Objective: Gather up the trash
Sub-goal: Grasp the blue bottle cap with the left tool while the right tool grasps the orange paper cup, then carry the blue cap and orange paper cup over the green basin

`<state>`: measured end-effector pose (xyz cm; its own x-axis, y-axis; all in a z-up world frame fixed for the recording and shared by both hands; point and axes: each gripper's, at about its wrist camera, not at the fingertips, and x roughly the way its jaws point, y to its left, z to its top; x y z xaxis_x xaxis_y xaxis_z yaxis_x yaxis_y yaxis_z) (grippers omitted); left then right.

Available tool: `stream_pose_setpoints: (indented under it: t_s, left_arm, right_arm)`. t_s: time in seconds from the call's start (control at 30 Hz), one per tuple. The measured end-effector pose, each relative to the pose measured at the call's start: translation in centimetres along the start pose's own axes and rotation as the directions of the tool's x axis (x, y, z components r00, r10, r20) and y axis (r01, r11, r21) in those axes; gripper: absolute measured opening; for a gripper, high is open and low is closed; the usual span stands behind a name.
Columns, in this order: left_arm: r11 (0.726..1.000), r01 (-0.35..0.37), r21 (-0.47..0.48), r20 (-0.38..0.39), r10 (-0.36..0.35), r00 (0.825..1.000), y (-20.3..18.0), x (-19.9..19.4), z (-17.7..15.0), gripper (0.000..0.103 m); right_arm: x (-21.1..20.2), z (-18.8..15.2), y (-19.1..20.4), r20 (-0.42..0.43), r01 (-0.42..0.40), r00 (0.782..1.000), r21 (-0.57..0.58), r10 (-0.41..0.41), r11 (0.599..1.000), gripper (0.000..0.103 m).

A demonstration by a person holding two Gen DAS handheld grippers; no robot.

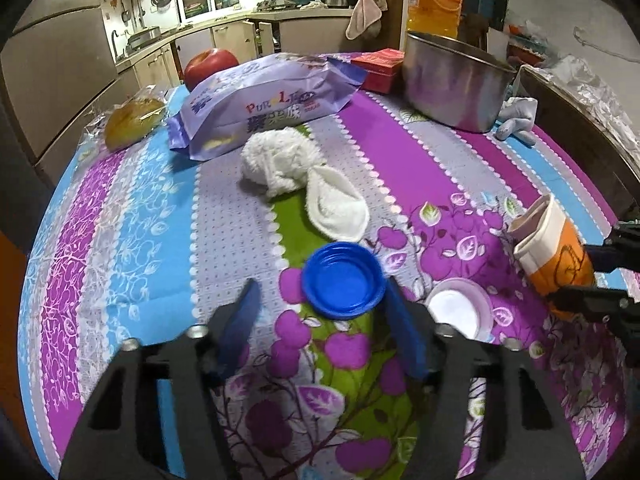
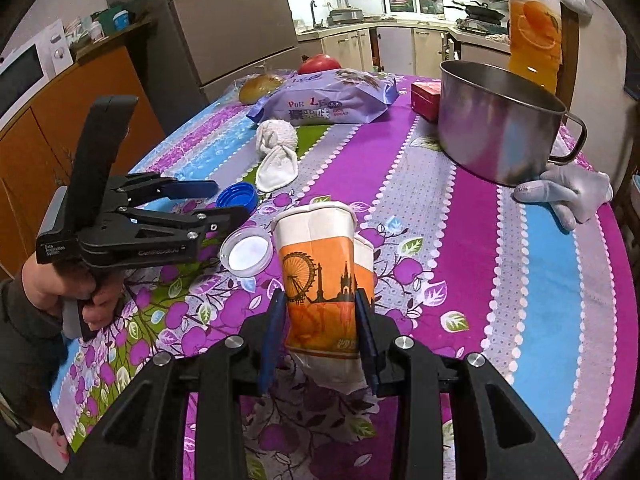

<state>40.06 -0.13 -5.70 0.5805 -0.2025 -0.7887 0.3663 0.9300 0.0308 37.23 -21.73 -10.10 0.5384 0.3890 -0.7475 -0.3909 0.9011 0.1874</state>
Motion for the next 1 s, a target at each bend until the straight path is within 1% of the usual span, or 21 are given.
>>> stream_pose_setpoints:
  t_s: [0.07,0.2,0.33,0.47,0.53,0.6,0.7,0.77,0.8,0.83,0.97,1.0]
  left_arm:
    - [1.000,-0.001,0.004,0.011,0.001,1.000,-0.3,-0.1,0.0,0.038]
    - [1.000,-0.008,-0.018,0.022,0.008,1.000,-0.1,-0.2,-0.1,0.038]
    - [0.998,-0.028,-0.059,0.047,0.031,0.998,0.3,-1.1,-0.4,0.038]
    - [0.993,-0.073,-0.088,0.090,0.081,0.993,0.0,-3.2,-1.0,0.038]
    - [0.989,-0.096,-0.108,0.123,0.109,0.986,-0.4,-4.8,-1.5,0.038]
    - [0.985,-0.105,-0.139,0.157,0.126,0.980,-0.9,-6.5,-2.1,0.038]
    - [0.978,-0.098,-0.184,0.217,0.138,0.966,-2.1,-9.1,-3.0,0.038]
    - [0.974,-0.100,-0.205,0.245,0.150,0.958,-2.7,-10.4,-3.4,0.038]
    - [0.971,-0.100,-0.215,0.266,0.156,0.951,-3.3,-11.3,-3.7,0.038]
    - [0.970,-0.102,-0.221,0.278,0.163,0.947,-3.8,-11.8,-3.9,0.038]
    - [0.967,-0.116,-0.228,0.337,0.191,0.922,-5.9,-14.2,-4.6,0.038]
    - [0.966,-0.115,-0.230,0.346,0.192,0.918,-6.2,-14.7,-4.7,0.038]
  right_arm:
    - [0.1,-0.1,0.0,0.002,-0.001,1.000,0.007,0.001,1.000,0.035]
    - [-0.1,-0.5,-0.2,0.020,-0.002,1.000,0.031,0.001,1.000,0.035]
    - [-0.6,-0.9,-0.2,0.046,0.010,0.999,0.051,-0.012,0.999,0.035]
    - [-1.9,-1.5,0.2,0.107,0.060,0.992,0.063,-0.067,0.996,0.035]
    - [-2.8,-1.7,0.7,0.139,0.083,0.986,0.060,-0.091,0.995,0.035]
    - [-4.0,-1.9,1.5,0.182,0.114,0.976,0.055,-0.122,0.992,0.035]
    - [-5.5,-2.0,2.3,0.233,0.143,0.960,0.063,-0.154,0.988,0.035]
    - [-7.0,-2.3,3.2,0.285,0.171,0.941,0.076,-0.185,0.982,0.035]
    - [-7.5,-2.3,3.4,0.298,0.180,0.934,0.078,-0.195,0.981,0.035]
    - [-8.4,-2.6,3.8,0.322,0.195,0.923,0.082,-0.211,0.977,0.035]
    - [-10.8,-3.3,5.4,0.383,0.250,0.886,0.078,-0.260,0.965,0.035]
    - [-11.3,-3.5,5.7,0.394,0.262,0.879,0.074,-0.269,0.962,0.035]
